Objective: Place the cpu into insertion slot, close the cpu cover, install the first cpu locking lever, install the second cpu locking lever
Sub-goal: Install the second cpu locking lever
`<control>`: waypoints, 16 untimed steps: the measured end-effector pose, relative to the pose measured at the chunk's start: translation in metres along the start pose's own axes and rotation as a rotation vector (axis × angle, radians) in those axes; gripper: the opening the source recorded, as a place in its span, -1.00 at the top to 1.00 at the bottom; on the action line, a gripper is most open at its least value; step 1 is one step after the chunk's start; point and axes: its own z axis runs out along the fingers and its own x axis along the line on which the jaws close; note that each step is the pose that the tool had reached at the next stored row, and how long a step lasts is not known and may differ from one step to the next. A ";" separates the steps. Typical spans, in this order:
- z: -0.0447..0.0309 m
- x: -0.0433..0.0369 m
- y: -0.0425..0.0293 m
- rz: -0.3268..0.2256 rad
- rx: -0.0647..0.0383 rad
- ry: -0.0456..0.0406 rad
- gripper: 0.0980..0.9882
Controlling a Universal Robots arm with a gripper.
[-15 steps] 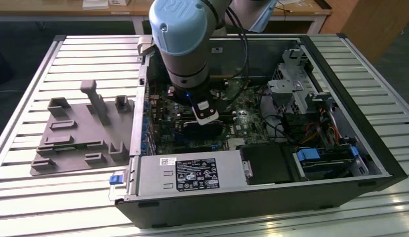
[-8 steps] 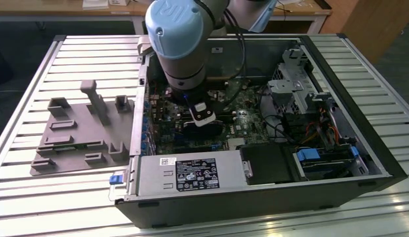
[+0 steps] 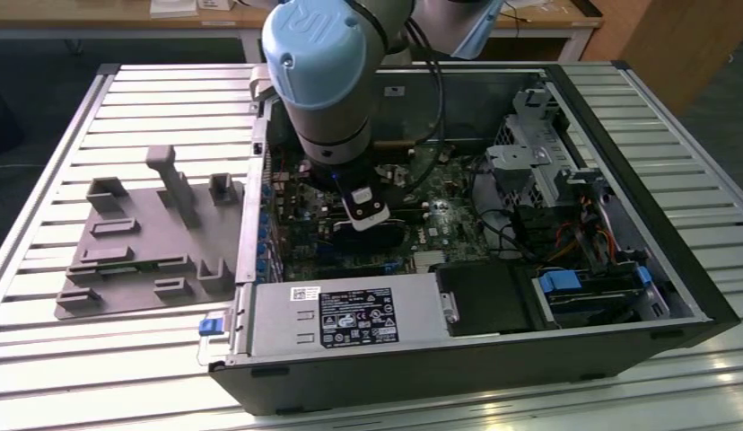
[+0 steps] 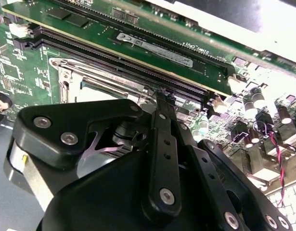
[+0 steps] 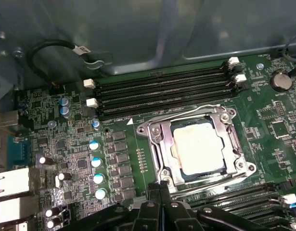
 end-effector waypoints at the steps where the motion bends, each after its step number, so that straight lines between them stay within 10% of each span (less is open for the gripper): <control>1: 0.0005 0.0003 -0.0001 0.000 0.000 -0.0001 0.99; 16: 0.0025 0.0016 -0.0007 0.000 0.000 0.0000 0.99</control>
